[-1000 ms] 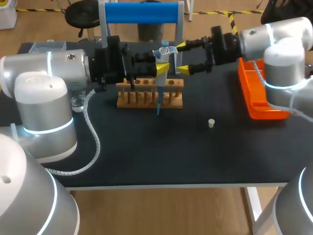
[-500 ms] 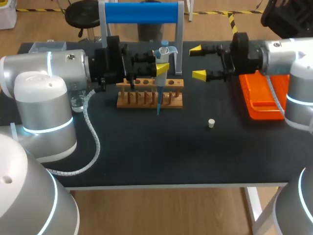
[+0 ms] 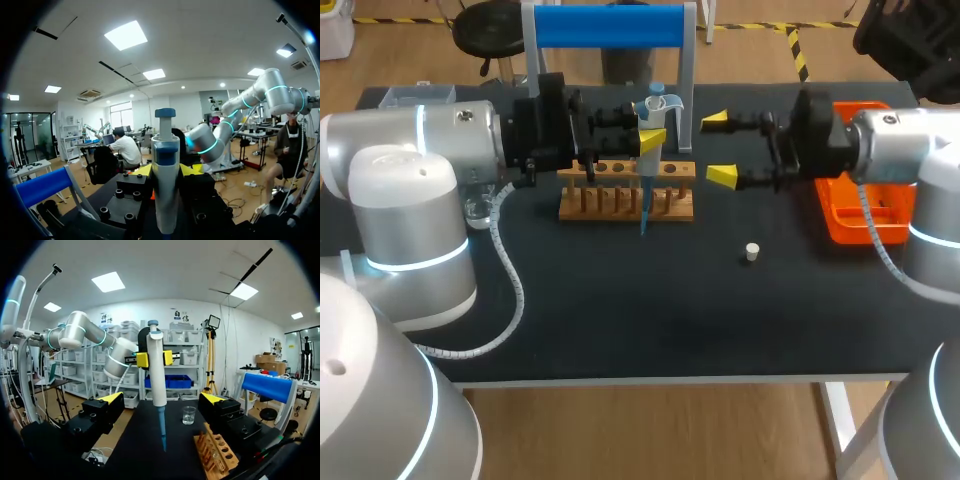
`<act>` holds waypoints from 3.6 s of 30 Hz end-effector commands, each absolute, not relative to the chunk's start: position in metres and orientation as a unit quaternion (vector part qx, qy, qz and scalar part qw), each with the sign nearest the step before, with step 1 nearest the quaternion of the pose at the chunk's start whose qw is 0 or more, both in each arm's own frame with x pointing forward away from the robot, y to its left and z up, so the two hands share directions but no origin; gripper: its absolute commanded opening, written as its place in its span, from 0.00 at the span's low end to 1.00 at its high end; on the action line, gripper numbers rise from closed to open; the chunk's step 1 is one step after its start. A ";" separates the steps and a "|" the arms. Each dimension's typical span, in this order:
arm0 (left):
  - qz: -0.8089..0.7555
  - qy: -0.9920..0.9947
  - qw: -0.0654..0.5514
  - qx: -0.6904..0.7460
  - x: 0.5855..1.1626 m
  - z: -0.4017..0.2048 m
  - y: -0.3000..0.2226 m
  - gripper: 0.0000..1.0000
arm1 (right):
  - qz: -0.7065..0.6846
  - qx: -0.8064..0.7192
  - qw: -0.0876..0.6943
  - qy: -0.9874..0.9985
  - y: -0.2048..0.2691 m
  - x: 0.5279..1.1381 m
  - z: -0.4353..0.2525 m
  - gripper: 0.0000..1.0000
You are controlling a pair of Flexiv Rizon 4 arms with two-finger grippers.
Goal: Invert the test tube, pick up the pipette, mount the tip to pipette, aspirate from beaker and dispense into the tube, eject the tip, return the pipette, and cap with the stopper.
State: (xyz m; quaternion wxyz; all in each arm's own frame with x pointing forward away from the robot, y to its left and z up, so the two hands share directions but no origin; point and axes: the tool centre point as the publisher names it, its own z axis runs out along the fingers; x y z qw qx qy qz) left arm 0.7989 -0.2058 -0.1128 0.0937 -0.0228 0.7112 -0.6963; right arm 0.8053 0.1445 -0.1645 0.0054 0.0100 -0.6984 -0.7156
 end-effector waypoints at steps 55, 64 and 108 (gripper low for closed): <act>-0.697 0.710 0.097 -0.025 0.798 -0.114 -0.208 0.00 | -0.714 0.052 0.031 -0.697 0.230 0.793 -0.155 0.54; -0.697 0.710 0.097 -0.025 0.798 -0.114 -0.208 0.00 | -0.716 0.055 0.035 -0.696 0.230 0.792 -0.154 0.20; -0.697 0.710 0.097 -0.025 0.798 -0.114 -0.208 1.00 | -0.715 0.074 0.059 -0.693 0.184 0.820 -0.160 0.00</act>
